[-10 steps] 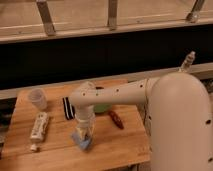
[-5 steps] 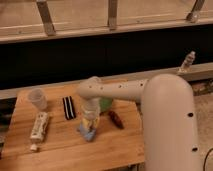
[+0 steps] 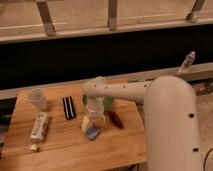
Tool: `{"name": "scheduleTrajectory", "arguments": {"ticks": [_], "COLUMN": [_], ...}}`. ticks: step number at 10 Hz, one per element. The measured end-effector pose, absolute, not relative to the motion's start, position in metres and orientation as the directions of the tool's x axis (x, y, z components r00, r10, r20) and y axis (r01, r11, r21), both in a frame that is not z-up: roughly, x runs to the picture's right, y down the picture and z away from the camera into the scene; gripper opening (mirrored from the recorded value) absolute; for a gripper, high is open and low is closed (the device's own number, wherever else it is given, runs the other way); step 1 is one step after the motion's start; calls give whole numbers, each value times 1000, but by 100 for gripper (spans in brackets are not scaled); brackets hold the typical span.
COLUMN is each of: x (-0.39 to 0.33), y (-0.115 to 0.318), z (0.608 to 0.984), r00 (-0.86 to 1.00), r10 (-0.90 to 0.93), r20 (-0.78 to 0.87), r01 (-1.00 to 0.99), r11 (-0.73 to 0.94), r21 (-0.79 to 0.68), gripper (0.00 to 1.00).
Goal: Wipe the white sponge on the table
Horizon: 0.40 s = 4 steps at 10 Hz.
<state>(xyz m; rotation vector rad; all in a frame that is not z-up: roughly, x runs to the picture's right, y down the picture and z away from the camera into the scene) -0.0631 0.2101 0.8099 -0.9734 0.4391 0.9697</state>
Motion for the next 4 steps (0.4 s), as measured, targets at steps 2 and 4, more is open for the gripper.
{"name": "scheduleTrajectory", "arguments": {"ticks": [2,4], "x": [-49,-20], "y": [193,161], "z": [801,791], "r00": [488,416], "r10": [541,628], "r20": [-684,-658], "r01": [-863,-890], "r11": [181,131], "r21": [-472,-437], "gripper": [74,74]}}
